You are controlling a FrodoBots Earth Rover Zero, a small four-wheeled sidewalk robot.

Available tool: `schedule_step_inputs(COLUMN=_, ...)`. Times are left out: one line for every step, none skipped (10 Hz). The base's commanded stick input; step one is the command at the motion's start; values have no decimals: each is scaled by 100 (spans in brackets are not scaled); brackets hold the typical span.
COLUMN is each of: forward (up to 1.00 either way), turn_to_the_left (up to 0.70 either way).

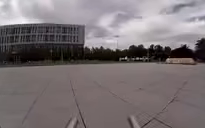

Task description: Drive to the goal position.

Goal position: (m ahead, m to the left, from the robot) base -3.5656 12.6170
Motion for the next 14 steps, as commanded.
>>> schedule_step_inputs(forward=70, turn_to_the_left=-34)
schedule_step_inputs(forward=70, turn_to_the_left=-34)
schedule_step_inputs(forward=70, turn_to_the_left=-34)
schedule_step_inputs(forward=70, turn_to_the_left=-34)
schedule_step_inputs(forward=70, turn_to_the_left=-34)
schedule_step_inputs(forward=70, turn_to_the_left=-34)
schedule_step_inputs(forward=70, turn_to_the_left=-34)
schedule_step_inputs(forward=70, turn_to_the_left=-34)
schedule_step_inputs(forward=70, turn_to_the_left=-34)
schedule_step_inputs(forward=70, turn_to_the_left=-34)
schedule_step_inputs(forward=70, turn_to_the_left=-34)
schedule_step_inputs(forward=70, turn_to_the_left=-34)
schedule_step_inputs(forward=70, turn_to_the_left=-34)
schedule_step_inputs(forward=70, turn_to_the_left=-34)
